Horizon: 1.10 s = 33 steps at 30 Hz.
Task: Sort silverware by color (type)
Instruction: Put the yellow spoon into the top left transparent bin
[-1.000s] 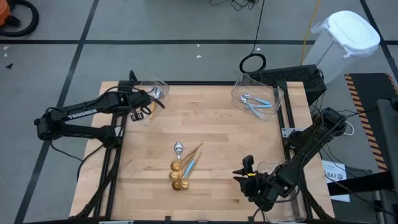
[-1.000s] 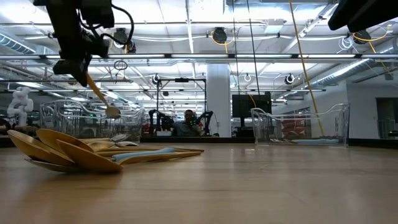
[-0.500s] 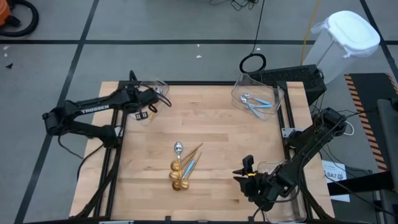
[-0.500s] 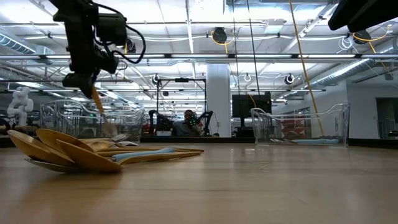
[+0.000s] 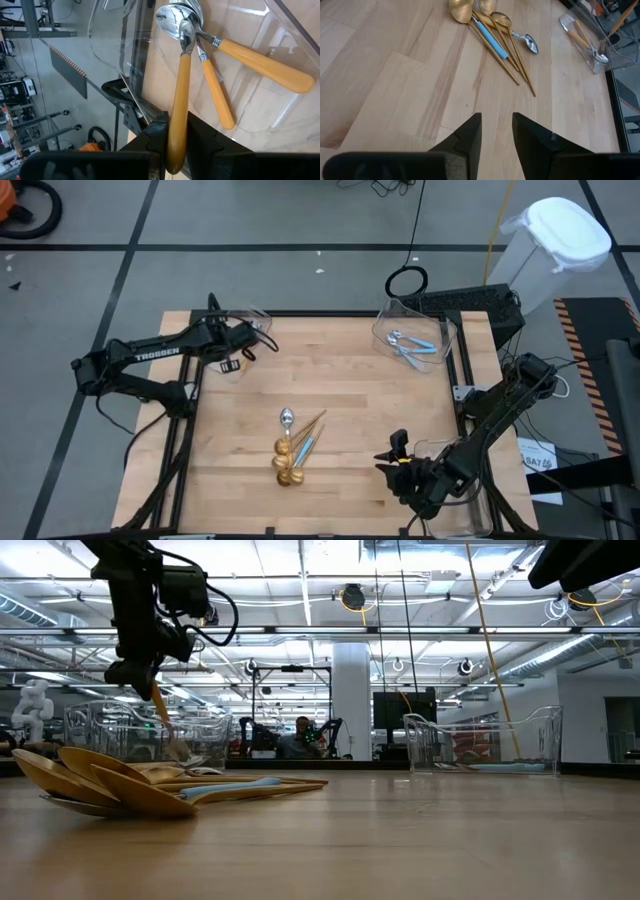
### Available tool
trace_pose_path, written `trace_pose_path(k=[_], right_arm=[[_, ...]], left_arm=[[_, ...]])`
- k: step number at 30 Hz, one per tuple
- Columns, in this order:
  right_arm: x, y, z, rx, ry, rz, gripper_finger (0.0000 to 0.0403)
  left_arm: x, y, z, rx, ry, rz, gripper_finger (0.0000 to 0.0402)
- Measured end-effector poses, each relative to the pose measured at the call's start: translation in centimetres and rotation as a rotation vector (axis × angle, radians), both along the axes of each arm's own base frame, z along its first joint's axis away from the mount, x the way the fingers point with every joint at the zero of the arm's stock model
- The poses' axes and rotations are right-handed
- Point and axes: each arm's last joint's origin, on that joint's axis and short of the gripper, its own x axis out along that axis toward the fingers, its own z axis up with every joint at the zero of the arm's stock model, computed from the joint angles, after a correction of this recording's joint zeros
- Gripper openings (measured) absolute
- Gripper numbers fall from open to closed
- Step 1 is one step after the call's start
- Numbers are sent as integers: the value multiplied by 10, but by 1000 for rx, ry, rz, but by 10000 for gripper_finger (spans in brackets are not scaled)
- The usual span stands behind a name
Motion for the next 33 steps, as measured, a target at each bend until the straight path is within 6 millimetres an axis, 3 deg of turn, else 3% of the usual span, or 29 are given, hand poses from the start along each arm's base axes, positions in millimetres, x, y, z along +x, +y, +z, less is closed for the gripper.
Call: trace_pose_path(k=[9, 17, 24, 33], right_arm=[[0, 0, 0, 0, 0, 0, 102], [0, 0, 0, 0, 1, 0, 102], [0, 0, 0, 1, 1, 0, 102], [0, 0, 0, 1, 0, 0, 102]], left_arm=[[2, 1, 0, 0, -11, -16, 67], [2, 1, 0, 1, -15, -12, 139], [-2, -1, -1, -23, 21, -2, 177], [-8, -7, 0, -61, -19, 71, 263]])
